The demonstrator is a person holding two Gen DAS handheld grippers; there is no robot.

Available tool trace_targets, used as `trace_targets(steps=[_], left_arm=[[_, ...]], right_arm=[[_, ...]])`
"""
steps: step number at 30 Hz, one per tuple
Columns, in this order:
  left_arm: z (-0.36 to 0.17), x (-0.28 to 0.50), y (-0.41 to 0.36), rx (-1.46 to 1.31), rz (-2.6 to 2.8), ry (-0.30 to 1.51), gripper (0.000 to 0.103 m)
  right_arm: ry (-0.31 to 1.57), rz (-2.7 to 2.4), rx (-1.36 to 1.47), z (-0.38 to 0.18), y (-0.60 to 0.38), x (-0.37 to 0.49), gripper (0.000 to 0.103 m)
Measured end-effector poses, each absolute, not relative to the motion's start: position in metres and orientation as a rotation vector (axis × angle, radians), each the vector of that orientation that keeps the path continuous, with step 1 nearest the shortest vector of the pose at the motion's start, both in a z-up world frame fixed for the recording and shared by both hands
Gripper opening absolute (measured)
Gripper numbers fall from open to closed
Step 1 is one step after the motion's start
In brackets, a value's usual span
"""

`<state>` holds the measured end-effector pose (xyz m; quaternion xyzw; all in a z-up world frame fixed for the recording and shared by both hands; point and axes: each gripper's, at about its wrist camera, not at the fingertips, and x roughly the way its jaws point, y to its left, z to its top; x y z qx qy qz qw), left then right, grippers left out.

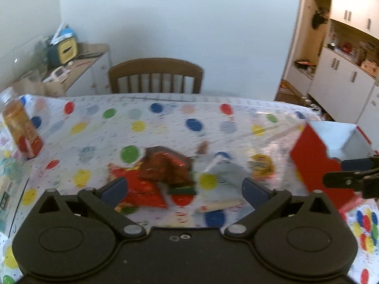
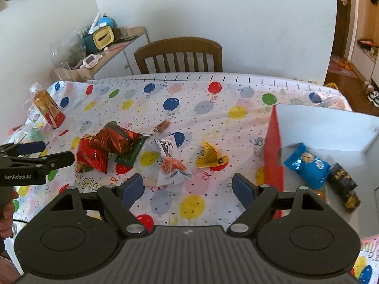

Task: Organize snacks
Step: 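Withdraw both tools from the box toward the snacks on the tablecloth, then grasp the red chip bag with the left tool while the right tool grasps the white packet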

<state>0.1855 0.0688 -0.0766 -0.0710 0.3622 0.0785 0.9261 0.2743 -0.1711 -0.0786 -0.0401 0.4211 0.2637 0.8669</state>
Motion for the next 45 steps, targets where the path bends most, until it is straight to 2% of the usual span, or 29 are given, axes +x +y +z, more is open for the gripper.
trace_targets(steps=[13,30,32,33,34,36,40,43,45], left_arm=[[-0.142,0.213,0.131,-0.198,0.266,0.872,0.102],[-0.173,0.261,0.152,-0.241,0.254,1.002,0.101],[-0.175,0.263,0.152,-0.252,0.25,1.009,0.096],[-0.176,0.264,0.153,-0.257,0.244,1.012,0.091],[-0.176,0.264,0.153,-0.261,0.242,1.014,0.086],[-0.177,0.264,0.153,-0.269,0.231,1.013,0.082],[-0.174,0.262,0.155,-0.277,0.24,1.008,0.077],[-0.174,0.261,0.157,-0.293,0.236,1.009,0.073],[-0.173,0.26,0.157,-0.288,0.245,1.008,0.072]], right_arm=[[0.94,0.573,-0.191,-0.117,-0.115,0.309,0.083],[0.967,0.608,-0.359,-0.175,-0.054,0.349,0.082],[0.96,0.607,-0.366,-0.178,-0.052,0.35,0.073],[0.962,0.61,-0.366,-0.178,-0.051,0.35,0.065],[0.966,0.611,-0.364,-0.178,-0.05,0.351,0.063],[0.959,0.615,-0.366,-0.178,-0.049,0.35,0.058],[0.944,0.609,-0.386,-0.177,-0.046,0.347,0.031],[0.927,0.591,-0.409,-0.175,-0.046,0.344,0.02],[0.917,0.583,-0.408,-0.173,-0.048,0.342,0.016]])
